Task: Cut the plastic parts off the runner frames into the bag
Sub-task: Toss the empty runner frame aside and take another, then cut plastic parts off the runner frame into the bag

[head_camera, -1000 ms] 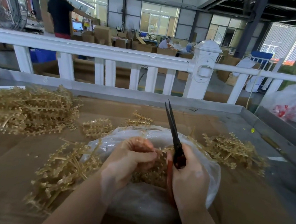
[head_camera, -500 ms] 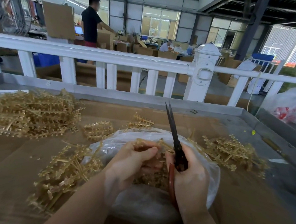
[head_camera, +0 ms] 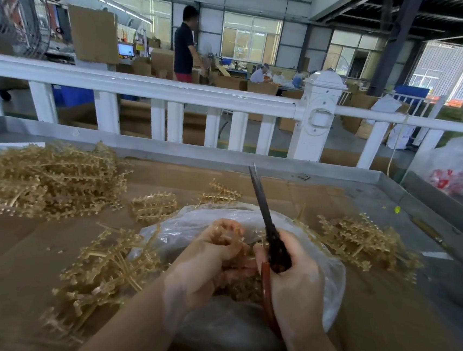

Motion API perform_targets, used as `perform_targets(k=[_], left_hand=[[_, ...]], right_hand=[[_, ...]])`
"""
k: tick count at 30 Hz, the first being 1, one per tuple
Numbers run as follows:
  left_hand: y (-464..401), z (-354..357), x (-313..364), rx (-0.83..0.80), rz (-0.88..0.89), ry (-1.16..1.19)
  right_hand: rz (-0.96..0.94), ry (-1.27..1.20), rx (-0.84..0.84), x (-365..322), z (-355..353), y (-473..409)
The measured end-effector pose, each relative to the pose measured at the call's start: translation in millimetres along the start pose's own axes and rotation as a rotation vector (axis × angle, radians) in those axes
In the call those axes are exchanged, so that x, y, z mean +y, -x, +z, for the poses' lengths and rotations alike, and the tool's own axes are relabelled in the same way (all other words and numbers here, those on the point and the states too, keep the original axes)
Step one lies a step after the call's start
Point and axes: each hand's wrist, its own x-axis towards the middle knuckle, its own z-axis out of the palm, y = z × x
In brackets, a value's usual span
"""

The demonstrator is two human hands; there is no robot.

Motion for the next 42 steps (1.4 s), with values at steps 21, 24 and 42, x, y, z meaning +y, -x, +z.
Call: perform_targets(k=[21,24,42], left_hand=[[-1,0,-8,0.029,0.186,-0.461],[0,3,-8,0.070,0.206,-0.538],[-7,-15,-8,0.291,0.211,0.029]], right_hand=[[-0.020,-0.094,0.033,2,2,1],[-0.049,-0.068,0.046,0,1,0],[-0.002,0.164,-0.031,-7,-1,1]])
